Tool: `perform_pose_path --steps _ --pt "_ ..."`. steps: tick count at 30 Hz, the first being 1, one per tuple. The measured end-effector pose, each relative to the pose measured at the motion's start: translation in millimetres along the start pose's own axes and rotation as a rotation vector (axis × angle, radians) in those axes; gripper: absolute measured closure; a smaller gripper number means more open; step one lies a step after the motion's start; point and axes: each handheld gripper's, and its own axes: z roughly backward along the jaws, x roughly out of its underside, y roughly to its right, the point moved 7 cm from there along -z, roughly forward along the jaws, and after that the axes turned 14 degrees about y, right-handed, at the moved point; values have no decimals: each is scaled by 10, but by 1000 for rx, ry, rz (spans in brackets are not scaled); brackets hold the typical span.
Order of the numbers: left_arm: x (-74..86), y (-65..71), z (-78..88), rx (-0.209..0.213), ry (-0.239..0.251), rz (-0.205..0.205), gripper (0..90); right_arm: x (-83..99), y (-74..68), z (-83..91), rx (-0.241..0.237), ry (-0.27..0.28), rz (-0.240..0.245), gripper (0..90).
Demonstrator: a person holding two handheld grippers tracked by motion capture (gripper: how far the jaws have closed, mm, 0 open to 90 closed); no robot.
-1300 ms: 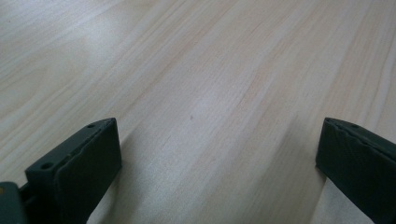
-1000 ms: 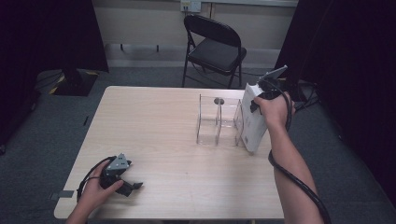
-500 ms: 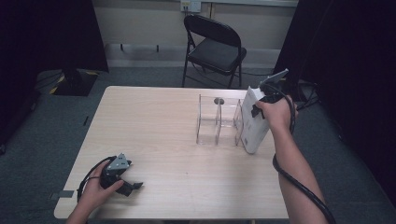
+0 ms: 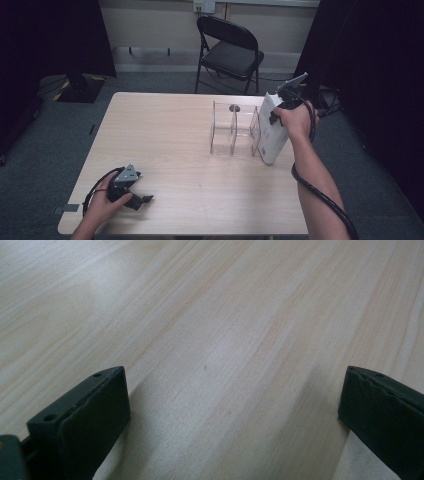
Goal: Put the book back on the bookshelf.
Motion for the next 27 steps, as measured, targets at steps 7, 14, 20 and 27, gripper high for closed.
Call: perform_pose_path --steps 7,14,20,27 --pt "0 0 0 0 0 0 0 -51 13 49 0 18 -20 531" --pt "0 0 0 0 0 0 0 -99 50 24 14 38 -47 531" --pt "0 0 0 0 1 0 0 -101 2 -62 18 32 -45 529" --pt "0 1 0 0 1 0 0 -111 -20 -84 30 54 -31 522"
